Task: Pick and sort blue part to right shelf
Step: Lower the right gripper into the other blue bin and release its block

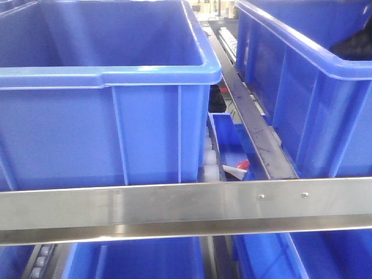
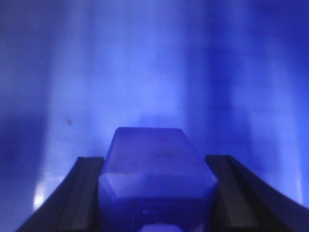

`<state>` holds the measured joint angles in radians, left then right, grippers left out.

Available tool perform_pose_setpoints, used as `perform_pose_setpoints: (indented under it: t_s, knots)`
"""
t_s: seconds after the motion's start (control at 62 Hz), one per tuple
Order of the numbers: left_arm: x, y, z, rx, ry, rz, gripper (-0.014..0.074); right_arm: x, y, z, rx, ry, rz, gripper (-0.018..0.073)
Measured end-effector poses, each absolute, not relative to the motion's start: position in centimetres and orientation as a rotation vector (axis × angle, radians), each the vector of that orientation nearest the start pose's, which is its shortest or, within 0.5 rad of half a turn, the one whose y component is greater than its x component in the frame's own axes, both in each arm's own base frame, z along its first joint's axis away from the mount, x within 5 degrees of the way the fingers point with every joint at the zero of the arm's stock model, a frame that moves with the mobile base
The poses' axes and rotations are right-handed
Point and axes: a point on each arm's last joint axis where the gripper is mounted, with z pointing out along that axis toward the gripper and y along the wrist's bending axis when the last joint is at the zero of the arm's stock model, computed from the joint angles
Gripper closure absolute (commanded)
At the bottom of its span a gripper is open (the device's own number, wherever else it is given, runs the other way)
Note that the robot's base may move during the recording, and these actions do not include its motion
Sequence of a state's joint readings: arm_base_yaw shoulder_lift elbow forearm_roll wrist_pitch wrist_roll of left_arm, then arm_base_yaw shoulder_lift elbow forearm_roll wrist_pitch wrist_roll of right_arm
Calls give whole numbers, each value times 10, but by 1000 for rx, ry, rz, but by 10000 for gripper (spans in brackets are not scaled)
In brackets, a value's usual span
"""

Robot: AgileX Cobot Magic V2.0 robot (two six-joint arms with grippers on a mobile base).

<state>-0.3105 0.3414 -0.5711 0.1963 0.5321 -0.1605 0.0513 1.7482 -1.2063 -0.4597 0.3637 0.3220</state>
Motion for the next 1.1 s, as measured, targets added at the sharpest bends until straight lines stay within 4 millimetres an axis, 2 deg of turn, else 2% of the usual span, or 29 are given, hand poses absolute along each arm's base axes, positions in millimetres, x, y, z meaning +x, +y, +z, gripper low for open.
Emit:
perform_pose_setpoints:
  t_s: [0.097,0.322,0.516,0.596,0.645,0.887,0.983,1.096]
  knots:
    - [66,-12,334,212,1766,-129,471,390,6,234,-129,2359,-222,268]
    - [66,-12,334,212,1766,-129,471,391,6,234,-126,2356,-221,-6]
    - [66,-12,334,212,1766,-129,471,391,4,239,-106,2378,-244,-3]
    - [66,-12,334,212,1766,-129,471,389,3,248,-94,2368,-251,38]
    - [66,-12,334,212,1766,-129,471,386,2,256,-87,2355,-252,92]
    - [66,-12,334,212,1766,-129,471,348,2,328,19,2199,-171,542]
    - [66,-12,334,212,1766,-129,471,326,2,350,43,2137,-141,526]
    - [66,-12,334,212,1766,-129,471,294,1,361,58,2098,-120,526]
